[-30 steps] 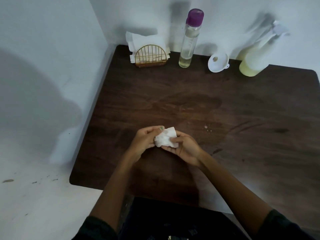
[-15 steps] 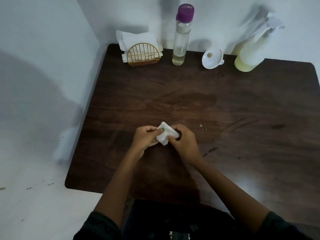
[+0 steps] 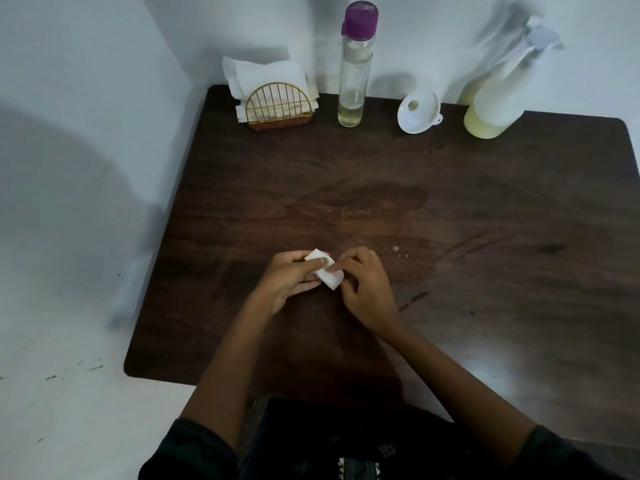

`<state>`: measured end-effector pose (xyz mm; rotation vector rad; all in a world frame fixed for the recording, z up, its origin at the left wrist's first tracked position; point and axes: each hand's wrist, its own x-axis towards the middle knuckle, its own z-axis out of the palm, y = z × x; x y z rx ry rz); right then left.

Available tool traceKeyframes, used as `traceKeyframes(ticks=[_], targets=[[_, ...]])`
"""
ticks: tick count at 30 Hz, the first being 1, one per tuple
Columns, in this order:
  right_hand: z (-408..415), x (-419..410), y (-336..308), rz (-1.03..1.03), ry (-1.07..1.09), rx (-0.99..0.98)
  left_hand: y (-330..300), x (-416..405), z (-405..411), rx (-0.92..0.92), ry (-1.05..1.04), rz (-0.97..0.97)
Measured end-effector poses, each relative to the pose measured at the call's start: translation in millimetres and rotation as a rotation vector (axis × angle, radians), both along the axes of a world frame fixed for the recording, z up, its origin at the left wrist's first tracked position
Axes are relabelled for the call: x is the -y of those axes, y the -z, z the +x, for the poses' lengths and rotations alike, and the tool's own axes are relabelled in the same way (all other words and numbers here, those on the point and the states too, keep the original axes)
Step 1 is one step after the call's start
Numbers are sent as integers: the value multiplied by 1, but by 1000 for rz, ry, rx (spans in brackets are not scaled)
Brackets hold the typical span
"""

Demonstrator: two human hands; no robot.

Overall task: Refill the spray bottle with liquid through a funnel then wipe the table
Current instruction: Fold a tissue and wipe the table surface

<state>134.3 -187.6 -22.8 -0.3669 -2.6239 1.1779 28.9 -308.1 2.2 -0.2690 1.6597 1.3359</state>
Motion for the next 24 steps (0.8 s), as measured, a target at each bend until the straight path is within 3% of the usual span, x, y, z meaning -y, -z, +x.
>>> traceKeyframes(ticks=[4, 7, 13, 15, 18, 24], targets=[[-7, -3, -11, -532, 160, 183, 0, -1, 2, -14, 17, -12], [-12, -6, -15, -901, 150, 328, -1, -3, 4, -40, 47, -29], [-15, -6, -16, -1132, 305, 398, -3, -11, 5, -119, 29, -110], [-20, -8, -16, -1124, 373, 384, -2, -15, 5, -194, 1, -139], [-33, -20, -13, -955, 483, 316, 7, -14, -1, -377, -82, -227], [-76, -87, -10, -197, 370, 177, 26, 17, -5, -764, -350, -545]])
